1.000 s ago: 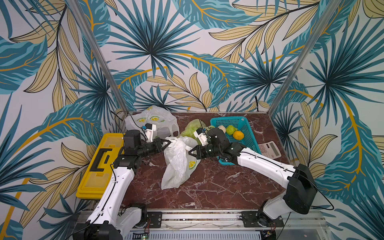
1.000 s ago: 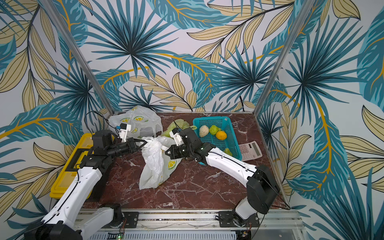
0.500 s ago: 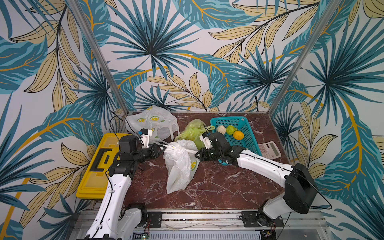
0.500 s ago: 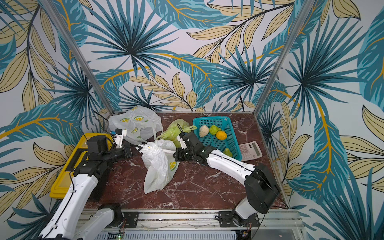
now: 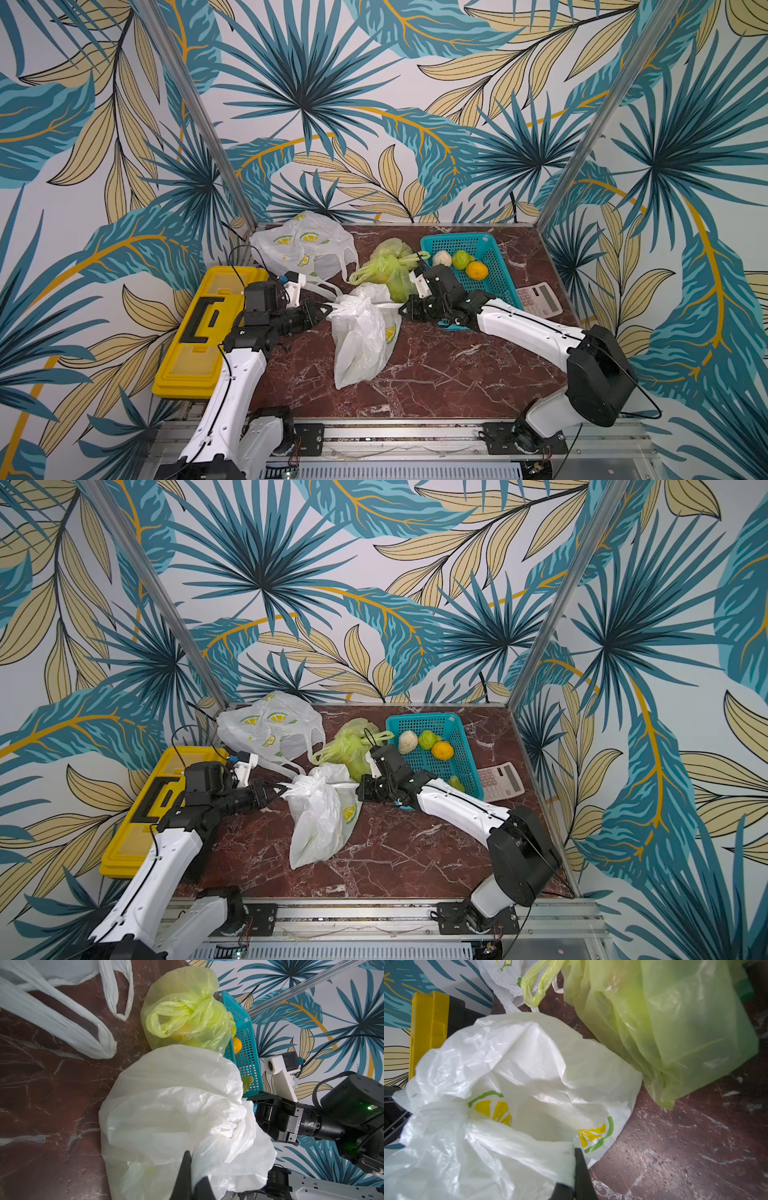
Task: Place the pears into plastic bags & tie knots
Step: Tie the plastic bag at the center of the board.
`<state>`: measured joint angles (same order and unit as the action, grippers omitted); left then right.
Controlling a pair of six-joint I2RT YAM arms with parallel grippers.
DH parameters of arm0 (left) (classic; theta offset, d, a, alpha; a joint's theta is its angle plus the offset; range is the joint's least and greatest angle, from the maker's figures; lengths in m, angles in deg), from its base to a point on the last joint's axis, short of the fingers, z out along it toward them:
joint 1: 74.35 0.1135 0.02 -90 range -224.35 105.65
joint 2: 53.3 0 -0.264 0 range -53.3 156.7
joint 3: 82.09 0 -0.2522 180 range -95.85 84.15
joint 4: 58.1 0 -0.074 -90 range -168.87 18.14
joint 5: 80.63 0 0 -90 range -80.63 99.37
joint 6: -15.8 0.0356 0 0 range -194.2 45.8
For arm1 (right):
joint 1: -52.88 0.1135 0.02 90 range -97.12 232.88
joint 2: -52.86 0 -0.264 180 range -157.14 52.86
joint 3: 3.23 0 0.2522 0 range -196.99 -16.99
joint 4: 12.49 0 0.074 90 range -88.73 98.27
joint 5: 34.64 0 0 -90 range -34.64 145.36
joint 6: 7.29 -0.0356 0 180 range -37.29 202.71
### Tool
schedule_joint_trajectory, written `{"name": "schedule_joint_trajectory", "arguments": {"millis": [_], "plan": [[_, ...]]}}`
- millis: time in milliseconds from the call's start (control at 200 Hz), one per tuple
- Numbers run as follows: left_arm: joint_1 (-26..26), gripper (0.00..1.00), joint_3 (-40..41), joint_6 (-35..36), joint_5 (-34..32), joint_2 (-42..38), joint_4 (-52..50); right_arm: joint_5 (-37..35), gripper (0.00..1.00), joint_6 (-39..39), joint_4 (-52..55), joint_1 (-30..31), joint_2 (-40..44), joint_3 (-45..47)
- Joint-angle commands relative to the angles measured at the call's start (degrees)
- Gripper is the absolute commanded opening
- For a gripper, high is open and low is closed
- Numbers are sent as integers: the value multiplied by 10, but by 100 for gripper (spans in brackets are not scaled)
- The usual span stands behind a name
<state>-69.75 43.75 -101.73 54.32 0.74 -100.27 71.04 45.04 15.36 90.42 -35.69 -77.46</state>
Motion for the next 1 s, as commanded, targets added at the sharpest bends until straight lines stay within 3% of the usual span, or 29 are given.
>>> {"name": "schedule_joint_trajectory", "arguments": {"millis": [0,125,290,421,536,661,801,996], "plan": [[18,0,-39,3,-41,-28,20,-73,0,0,79,-23,27,-3],[39,0,-19,26,-75,-35,7,-110,0,5,96,-35,39,2],[45,0,25,13,-30,19,50,-112,0,17,116,-40,10,1],[44,0,10,19,-17,-1,50,-123,0,40,131,-19,18,-30],[43,0,3,26,-8,15,52,-32,0,57,130,-16,19,-64],[17,0,1,21,2,31,64,32,34,76,163,-13,40,-88],[2,0,-2,17,-1,33,70,-13,64,122,228,-5,67,-129],[-35,0,-15,4,-6,38,89,-95,68,105,242,74,-52,-275]]}}
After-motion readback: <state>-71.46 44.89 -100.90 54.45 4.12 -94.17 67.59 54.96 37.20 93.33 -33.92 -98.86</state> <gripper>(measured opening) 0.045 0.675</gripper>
